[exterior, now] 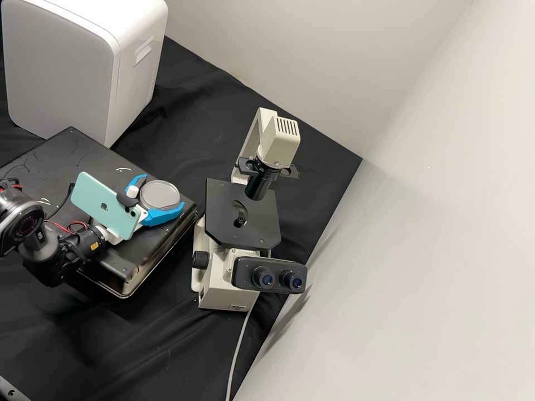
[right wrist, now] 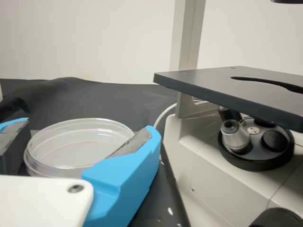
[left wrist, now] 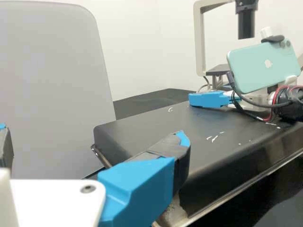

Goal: Place the petri dish on the microscope

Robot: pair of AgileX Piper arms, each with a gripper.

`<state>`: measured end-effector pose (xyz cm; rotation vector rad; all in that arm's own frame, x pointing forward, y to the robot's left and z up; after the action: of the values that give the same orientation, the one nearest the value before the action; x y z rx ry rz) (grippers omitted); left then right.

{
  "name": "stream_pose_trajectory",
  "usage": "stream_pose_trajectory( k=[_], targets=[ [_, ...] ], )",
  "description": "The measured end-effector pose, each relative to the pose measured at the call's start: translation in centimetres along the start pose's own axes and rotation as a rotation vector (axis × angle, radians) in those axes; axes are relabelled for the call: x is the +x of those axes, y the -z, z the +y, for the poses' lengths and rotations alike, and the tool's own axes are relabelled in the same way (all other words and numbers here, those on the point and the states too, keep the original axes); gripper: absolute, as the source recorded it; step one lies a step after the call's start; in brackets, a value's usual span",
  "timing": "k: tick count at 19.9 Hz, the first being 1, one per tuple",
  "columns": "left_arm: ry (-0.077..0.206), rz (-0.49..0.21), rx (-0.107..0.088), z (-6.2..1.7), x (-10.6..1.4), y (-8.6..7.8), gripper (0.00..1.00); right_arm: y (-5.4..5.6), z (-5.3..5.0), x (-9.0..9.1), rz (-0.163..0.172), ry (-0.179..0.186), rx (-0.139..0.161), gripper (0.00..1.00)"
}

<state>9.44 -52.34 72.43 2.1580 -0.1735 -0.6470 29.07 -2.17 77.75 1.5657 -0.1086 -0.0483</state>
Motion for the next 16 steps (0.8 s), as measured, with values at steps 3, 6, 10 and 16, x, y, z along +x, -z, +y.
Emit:
stream_pose_trajectory(
  k=[3, 6, 10, 16],
  targets=[
    [0.002, 0.0, 0.003, -0.05, 0.02, -0.01, 1.0, -0.14, 0.14, 0.02, 0.0, 0.0, -0.003, 0.0],
    [0.002, 0.0, 0.003, -0.05, 0.02, -0.01, 1.0, -0.22, 0.22, 0.03, -0.002, -0.003, 0.01, 0.0],
    [0.002, 0.0, 0.003, -0.05, 0.02, -0.01, 1.0, -0.24, 0.24, 0.03, -0.003, -0.003, 0.023, 0.0],
    [0.002, 0.0, 0.003, -0.05, 0.02, -0.01, 1.0, -0.24, 0.24, 0.03, -0.003, -0.003, 0.027, 0.0]
  ],
)
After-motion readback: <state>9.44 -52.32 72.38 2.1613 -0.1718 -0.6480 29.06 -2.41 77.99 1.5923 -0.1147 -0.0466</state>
